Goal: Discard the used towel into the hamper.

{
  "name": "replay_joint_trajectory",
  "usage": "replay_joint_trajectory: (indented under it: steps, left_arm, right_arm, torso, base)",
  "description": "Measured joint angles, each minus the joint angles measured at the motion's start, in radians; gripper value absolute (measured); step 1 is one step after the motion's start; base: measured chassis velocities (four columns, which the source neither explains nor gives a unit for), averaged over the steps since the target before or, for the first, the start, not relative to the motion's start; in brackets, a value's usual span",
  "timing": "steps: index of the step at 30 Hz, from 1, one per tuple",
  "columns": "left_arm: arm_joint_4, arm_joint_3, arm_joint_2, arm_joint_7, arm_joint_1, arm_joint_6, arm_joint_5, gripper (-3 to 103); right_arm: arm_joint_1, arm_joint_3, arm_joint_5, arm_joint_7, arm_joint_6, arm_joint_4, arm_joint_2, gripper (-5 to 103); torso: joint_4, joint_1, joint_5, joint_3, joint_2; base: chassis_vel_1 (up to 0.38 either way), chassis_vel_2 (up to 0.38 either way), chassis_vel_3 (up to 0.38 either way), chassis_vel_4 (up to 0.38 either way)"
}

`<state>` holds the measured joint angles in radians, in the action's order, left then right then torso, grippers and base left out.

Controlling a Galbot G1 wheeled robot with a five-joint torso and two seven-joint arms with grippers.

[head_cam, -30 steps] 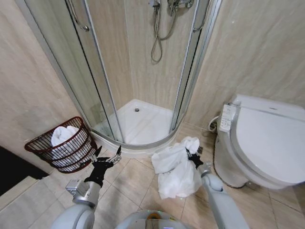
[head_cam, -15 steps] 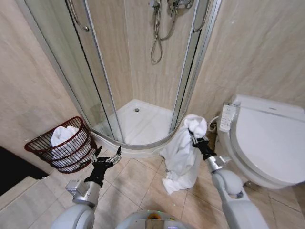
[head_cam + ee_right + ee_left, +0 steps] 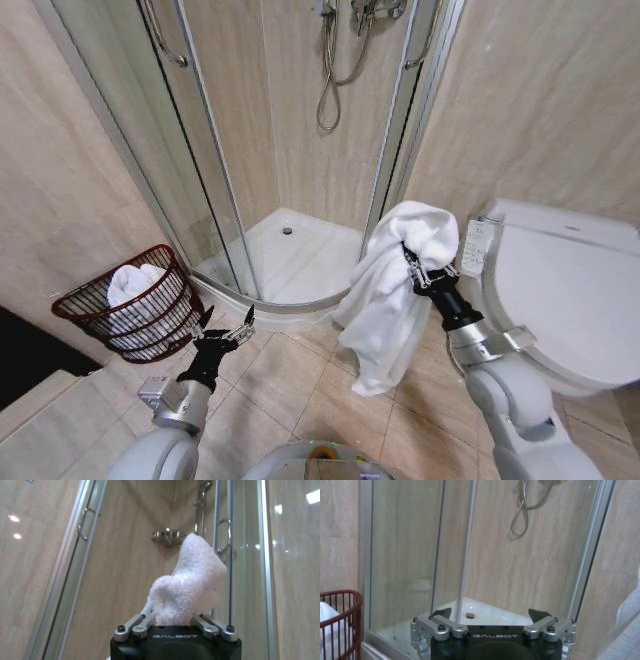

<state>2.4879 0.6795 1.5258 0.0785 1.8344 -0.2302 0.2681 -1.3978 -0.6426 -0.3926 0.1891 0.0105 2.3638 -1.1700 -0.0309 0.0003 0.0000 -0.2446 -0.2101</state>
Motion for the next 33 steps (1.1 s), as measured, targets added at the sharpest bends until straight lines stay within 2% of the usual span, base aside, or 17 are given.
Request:
replay_joint_trajectory:
  steps: [17, 33]
  left_arm:
    - [0.0, 0.0, 0.0, 0.0, 0.0, 0.0, 0.0, 100]
    - [0.0, 0.0, 0.0, 0.0, 0.0, 0.0, 0.0, 100]
  right_arm:
    - [-0.003, 0.012, 0.017, 0.001, -0.003, 0.043, -0.017, 18]
    - [-0.002, 0.025, 0.04, 0.001, -0.04, 0.052, -0.035, 18]
  torso:
    - [0.0, 0.026, 0.0, -0.047, -0.071]
    - [0.0, 0.051, 0.0, -0.088, -0.136]
  base:
    - [0.0, 0.0, 0.0, 0.0]
    - [0.0, 0.0, 0.0, 0.0]
